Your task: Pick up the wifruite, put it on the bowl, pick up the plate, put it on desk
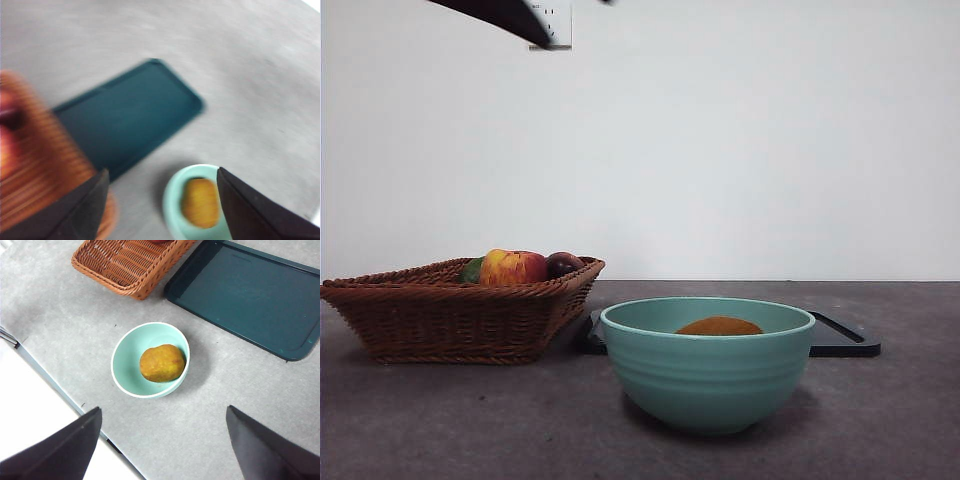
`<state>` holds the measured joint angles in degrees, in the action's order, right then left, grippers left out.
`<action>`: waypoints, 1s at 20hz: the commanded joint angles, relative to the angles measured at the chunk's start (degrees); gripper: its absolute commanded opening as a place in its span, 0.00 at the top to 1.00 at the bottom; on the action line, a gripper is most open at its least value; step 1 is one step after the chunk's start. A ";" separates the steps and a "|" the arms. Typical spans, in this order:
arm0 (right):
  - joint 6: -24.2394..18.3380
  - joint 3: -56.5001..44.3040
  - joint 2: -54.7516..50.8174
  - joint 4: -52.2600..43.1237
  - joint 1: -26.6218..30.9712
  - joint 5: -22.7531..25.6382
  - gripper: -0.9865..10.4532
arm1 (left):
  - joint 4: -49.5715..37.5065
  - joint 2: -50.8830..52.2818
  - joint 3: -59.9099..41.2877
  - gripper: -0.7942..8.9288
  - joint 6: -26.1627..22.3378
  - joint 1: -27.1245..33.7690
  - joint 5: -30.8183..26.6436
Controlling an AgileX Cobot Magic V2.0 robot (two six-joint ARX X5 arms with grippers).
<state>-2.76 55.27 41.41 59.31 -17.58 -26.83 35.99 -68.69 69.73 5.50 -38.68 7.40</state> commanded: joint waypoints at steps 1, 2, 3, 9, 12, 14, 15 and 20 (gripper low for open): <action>0.37 1.07 0.44 -0.59 -0.28 0.31 0.57 | 2.05 2.62 1.05 0.56 -0.15 3.06 0.00; 0.35 1.07 0.44 -0.61 -0.28 0.37 0.57 | 3.45 3.85 0.96 0.56 -0.52 4.31 0.02; 0.35 1.07 0.44 -0.68 -0.28 0.52 0.57 | 4.90 5.35 0.55 0.56 -0.96 5.42 0.07; 0.37 1.05 0.48 -1.05 -0.28 1.77 0.57 | 6.43 14.93 -11.76 0.56 -0.77 6.62 7.13; 0.37 1.05 0.48 -1.05 -0.28 1.77 0.57 | 6.99 18.21 -18.18 0.56 -0.35 6.51 16.39; 0.37 1.05 0.48 -1.05 -0.28 1.77 0.57 | 8.92 19.08 -20.48 0.56 -0.74 6.40 20.61; 0.37 1.05 0.48 -1.05 -0.28 1.77 0.57 | 10.21 19.12 -20.70 0.56 -0.98 6.40 21.16; 0.44 1.05 0.48 -1.03 -0.28 1.75 0.57 | 10.97 19.17 -20.70 0.56 -1.44 6.40 21.20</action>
<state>-2.74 55.27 41.41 58.87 -17.58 -25.23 47.55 -49.36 48.56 5.02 -31.92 28.32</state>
